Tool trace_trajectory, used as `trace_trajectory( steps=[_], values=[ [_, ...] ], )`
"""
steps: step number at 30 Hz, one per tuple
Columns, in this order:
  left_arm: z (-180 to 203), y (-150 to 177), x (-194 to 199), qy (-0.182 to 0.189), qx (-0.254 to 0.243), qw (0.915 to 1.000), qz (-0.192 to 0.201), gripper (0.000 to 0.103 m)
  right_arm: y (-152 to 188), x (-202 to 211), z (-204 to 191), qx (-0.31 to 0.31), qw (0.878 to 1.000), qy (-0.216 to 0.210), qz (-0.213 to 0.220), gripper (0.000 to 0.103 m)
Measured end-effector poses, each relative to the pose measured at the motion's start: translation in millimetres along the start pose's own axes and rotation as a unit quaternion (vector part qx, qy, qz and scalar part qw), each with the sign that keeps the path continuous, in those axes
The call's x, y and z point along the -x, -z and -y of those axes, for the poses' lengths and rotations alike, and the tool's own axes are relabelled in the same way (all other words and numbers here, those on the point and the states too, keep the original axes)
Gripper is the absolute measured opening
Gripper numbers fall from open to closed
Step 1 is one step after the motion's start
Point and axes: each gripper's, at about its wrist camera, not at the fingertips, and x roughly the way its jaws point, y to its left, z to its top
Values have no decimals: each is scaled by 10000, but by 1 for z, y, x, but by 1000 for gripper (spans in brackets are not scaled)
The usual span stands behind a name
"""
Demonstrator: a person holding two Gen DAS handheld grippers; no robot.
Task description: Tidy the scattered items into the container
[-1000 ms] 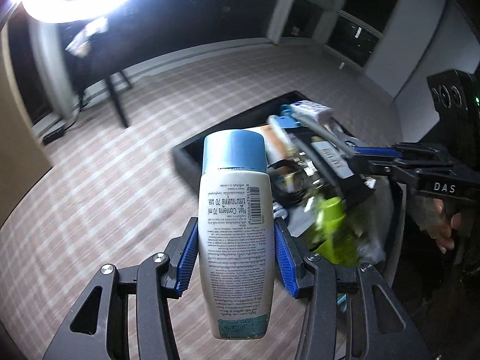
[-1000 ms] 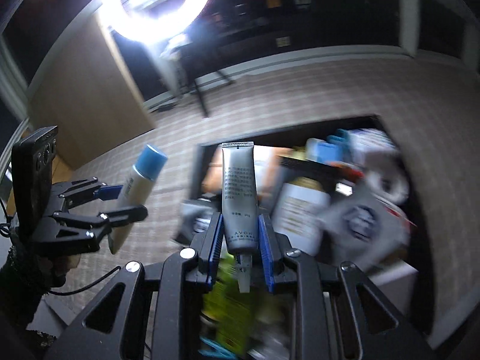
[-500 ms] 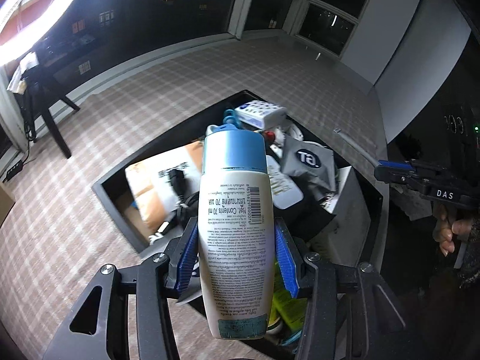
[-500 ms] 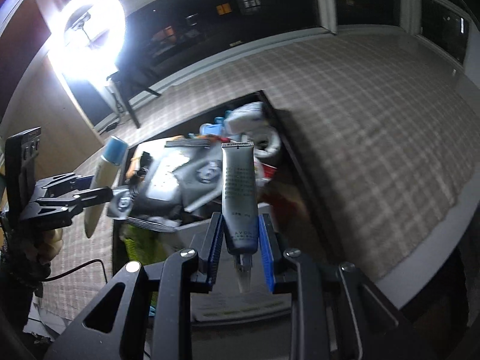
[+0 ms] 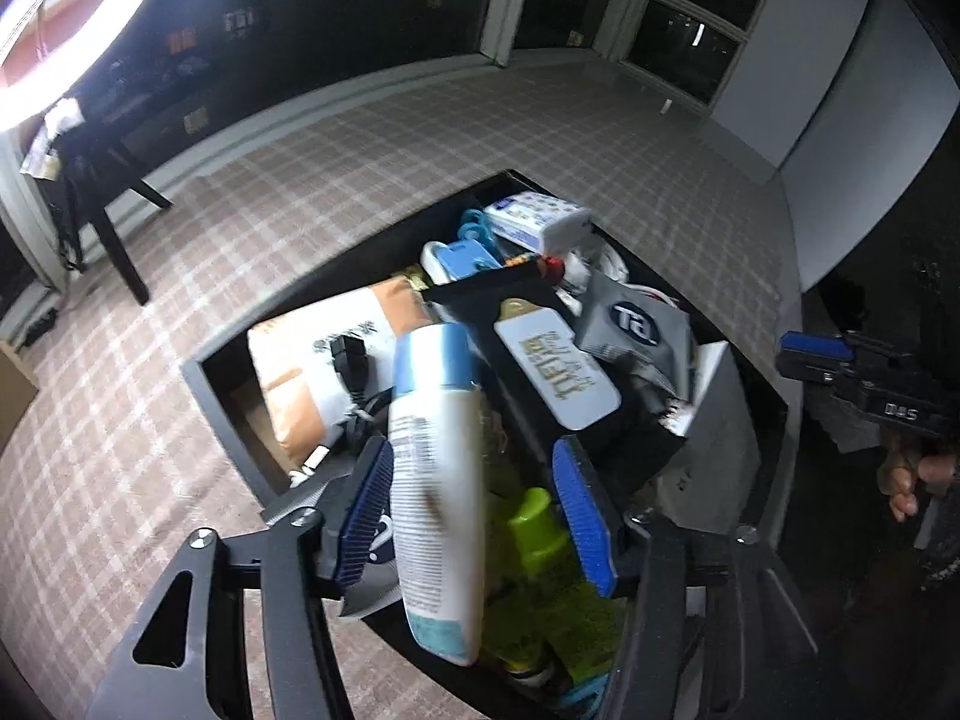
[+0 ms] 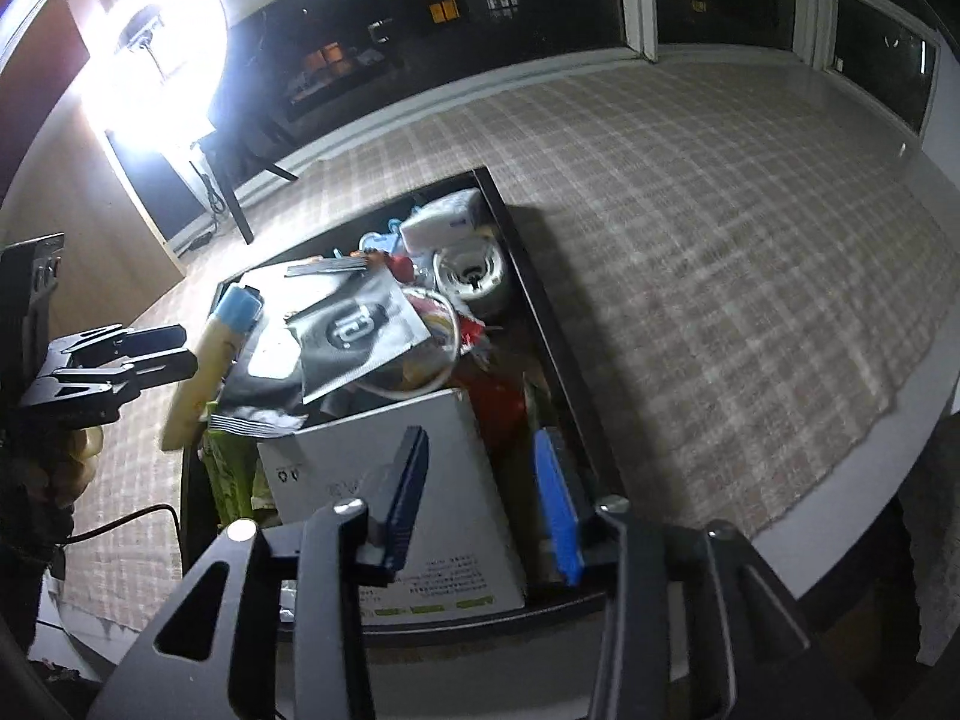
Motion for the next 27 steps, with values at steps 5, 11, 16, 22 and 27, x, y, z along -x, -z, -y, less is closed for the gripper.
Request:
trace_trajectory(
  steps=[5, 11, 16, 22, 27],
  values=[
    [0, 1, 7, -129, 40, 9999, 48, 55, -1, 2, -4, 85, 9999, -116, 19, 38],
    [-2, 8, 22, -291, 193, 9993, 159, 55, 1, 3, -17, 183, 9995, -243, 28, 43],
    [-3, 21, 44, -459, 426, 9976, 295, 57, -1, 6, -39, 327, 9988, -348, 114, 48],
    [-10, 42, 85, -751, 734, 9928, 583, 69, 1, 5, -81, 643, 9962, -578, 114, 49],
    [-23, 67, 117, -1133, 1010, 9852, 792, 76, 3, 3, -126, 993, 9919, -781, 143, 50]
  ],
)
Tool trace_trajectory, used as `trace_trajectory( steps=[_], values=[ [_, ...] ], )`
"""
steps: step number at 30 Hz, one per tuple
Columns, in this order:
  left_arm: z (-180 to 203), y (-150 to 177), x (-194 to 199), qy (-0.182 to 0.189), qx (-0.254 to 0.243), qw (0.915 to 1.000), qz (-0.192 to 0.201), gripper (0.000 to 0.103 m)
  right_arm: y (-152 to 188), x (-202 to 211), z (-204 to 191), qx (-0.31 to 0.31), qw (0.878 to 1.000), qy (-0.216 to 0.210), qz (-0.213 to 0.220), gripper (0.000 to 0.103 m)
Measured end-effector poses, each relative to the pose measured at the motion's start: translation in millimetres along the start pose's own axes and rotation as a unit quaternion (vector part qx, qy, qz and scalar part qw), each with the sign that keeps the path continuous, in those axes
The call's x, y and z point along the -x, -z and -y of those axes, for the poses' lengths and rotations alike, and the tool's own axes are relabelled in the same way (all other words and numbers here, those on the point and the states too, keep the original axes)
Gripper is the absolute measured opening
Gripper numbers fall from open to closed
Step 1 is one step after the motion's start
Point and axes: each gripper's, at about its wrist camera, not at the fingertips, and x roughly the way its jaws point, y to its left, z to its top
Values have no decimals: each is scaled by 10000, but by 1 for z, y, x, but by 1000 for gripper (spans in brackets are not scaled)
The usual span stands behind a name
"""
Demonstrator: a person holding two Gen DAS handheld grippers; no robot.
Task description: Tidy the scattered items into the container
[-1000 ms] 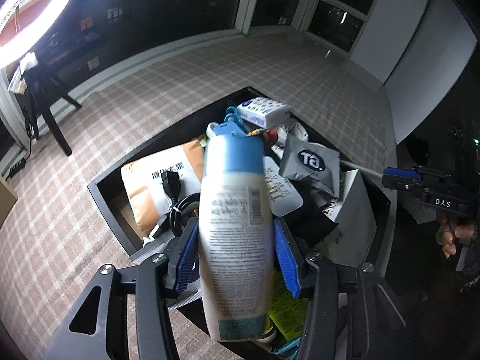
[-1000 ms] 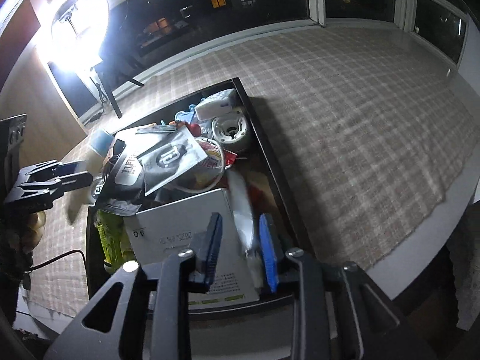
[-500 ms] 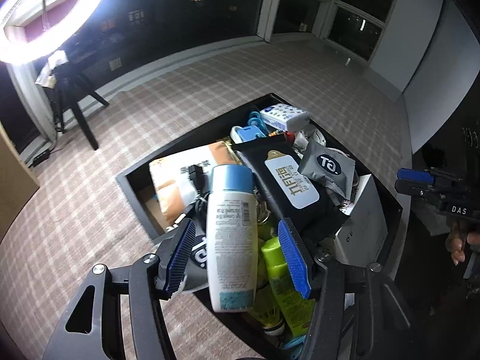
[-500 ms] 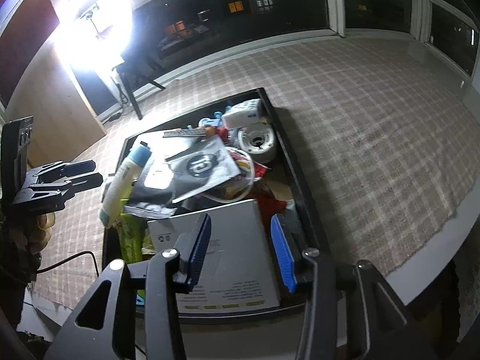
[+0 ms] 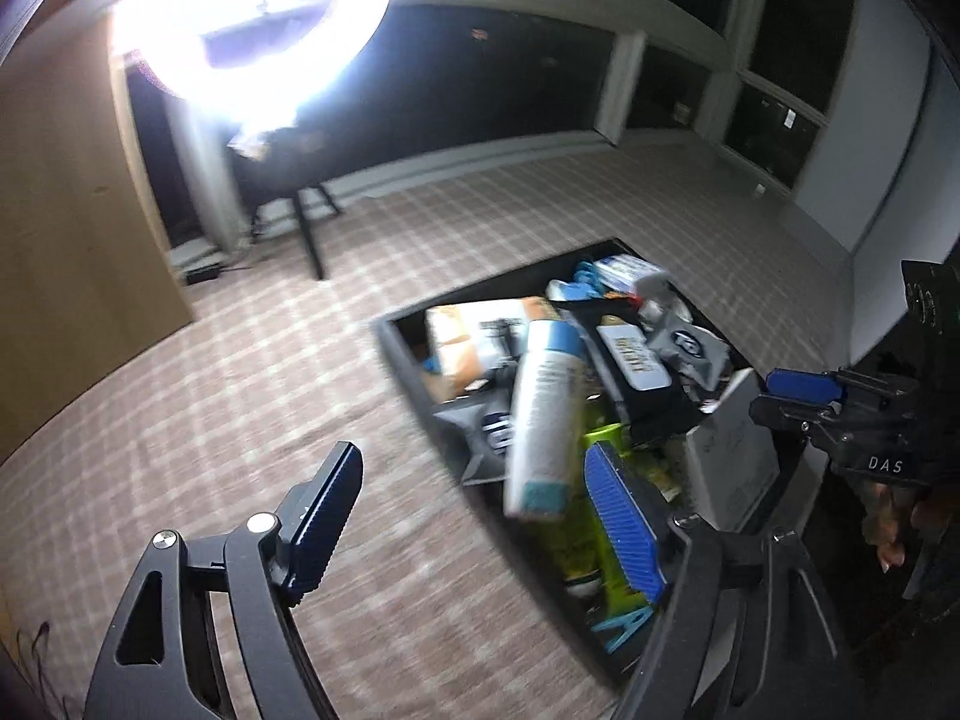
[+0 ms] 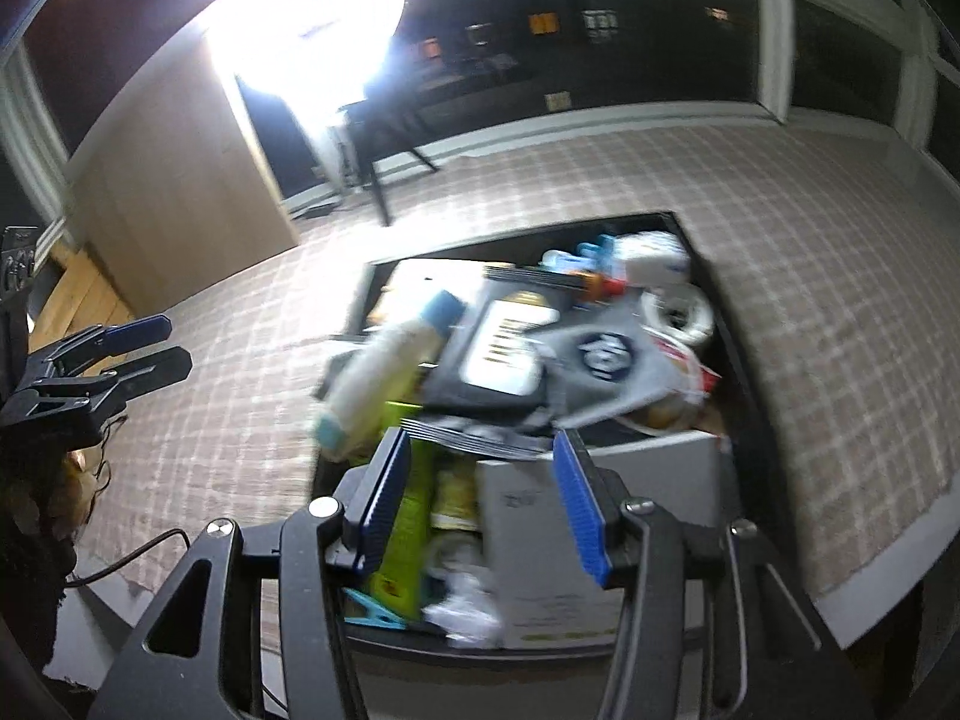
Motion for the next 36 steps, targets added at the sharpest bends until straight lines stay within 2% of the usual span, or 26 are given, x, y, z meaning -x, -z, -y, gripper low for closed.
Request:
trace_trajectory(
  steps=[6, 13, 19, 21, 23, 25, 30, 36],
  values=[
    [-48, 30, 28, -502, 585, 9970, 26, 76, -9, -21, -64, 425, 9983, -404, -7, 51],
    [-112, 67, 55, -1068, 1107, 9881, 56, 76, -8, -59, -155, 1067, 9913, -769, -108, 51],
    [-155, 94, 69, -1190, 1487, 9817, 13, 76, -1, -84, -214, 1279, 9871, -955, -138, 51],
    [-167, 101, 71, -1345, 1567, 9785, -17, 76, 1, -91, -230, 1315, 9869, -931, -117, 51],
    [-178, 107, 71, -1440, 1628, 9761, -52, 76, 1, -100, -244, 1313, 9869, -930, -103, 57],
    [-192, 113, 69, -1415, 1755, 9742, -67, 76, 3, -109, -259, 1309, 9872, -910, -75, 58],
    [-218, 124, 56, -1415, 1942, 9706, -131, 76, 10, -134, -289, 1404, 9870, -788, -37, 62],
    [-246, 139, 28, -1410, 2095, 9671, -313, 76, 15, -171, -308, 1360, 9874, -775, -218, 63]
  ],
)
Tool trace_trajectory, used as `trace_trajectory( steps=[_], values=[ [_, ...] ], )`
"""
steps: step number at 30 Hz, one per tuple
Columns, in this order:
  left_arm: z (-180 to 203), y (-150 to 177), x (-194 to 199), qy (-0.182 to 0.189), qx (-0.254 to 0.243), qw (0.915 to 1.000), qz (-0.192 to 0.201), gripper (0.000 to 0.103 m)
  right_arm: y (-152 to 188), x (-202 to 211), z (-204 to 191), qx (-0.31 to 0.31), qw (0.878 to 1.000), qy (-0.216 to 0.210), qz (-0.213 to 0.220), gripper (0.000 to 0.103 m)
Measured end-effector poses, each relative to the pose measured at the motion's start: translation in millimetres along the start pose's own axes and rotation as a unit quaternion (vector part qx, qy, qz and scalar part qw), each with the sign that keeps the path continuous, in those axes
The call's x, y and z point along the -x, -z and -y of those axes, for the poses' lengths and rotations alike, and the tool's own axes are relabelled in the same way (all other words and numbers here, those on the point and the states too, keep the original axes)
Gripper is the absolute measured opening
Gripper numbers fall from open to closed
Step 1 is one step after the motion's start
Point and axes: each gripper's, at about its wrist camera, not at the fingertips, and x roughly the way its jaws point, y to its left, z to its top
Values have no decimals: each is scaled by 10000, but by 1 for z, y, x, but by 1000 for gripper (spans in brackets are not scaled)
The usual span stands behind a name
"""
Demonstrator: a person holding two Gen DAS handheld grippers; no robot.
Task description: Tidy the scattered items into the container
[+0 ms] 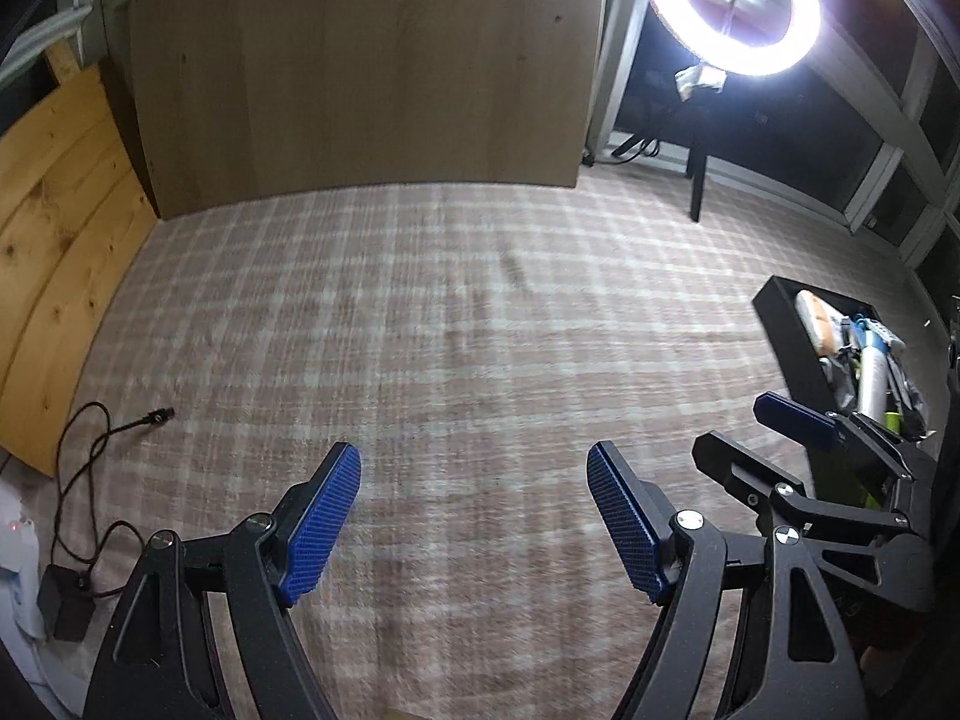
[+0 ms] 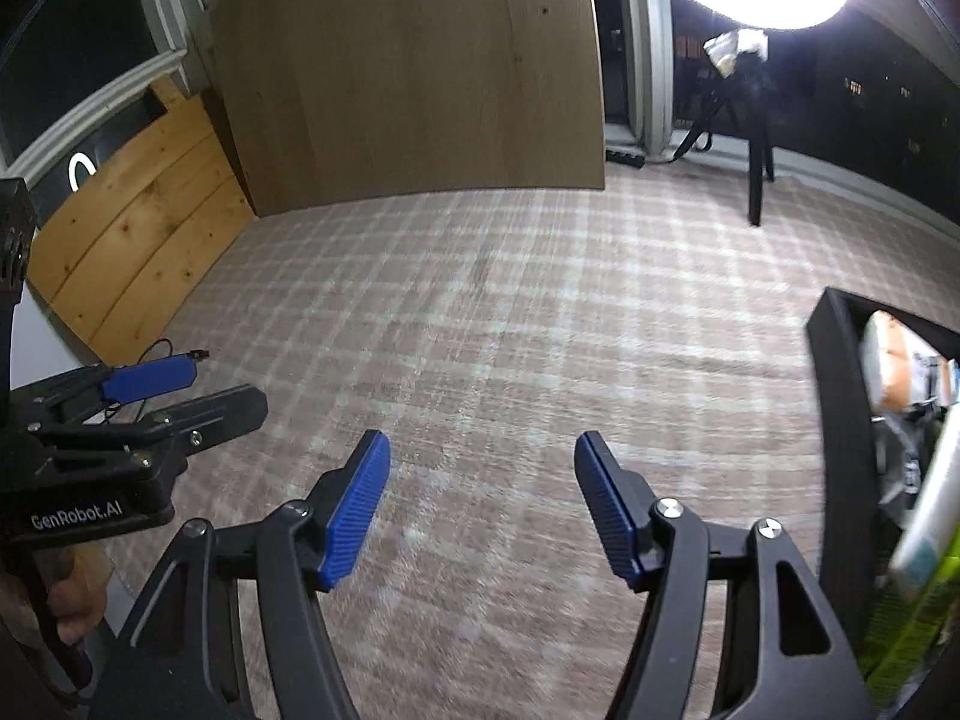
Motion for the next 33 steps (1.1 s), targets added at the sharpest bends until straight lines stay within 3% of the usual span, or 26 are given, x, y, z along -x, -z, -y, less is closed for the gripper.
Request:
trace_trajectory(
  steps=[14, 21, 33],
  values=[
    [-25, 4, -56, 89, 174, 9994, -288, 76, 1, -50, -4, -18, 9997, 221, -103, 63],
    [-36, 7, -57, 144, 235, 9993, -254, 76, 3, -59, -1, -3, 9995, 266, -187, 63],
    [-51, 25, -57, -163, 45, 9997, -177, 76, 17, -74, 0, 6, 9986, 481, -240, 63]
  ],
)
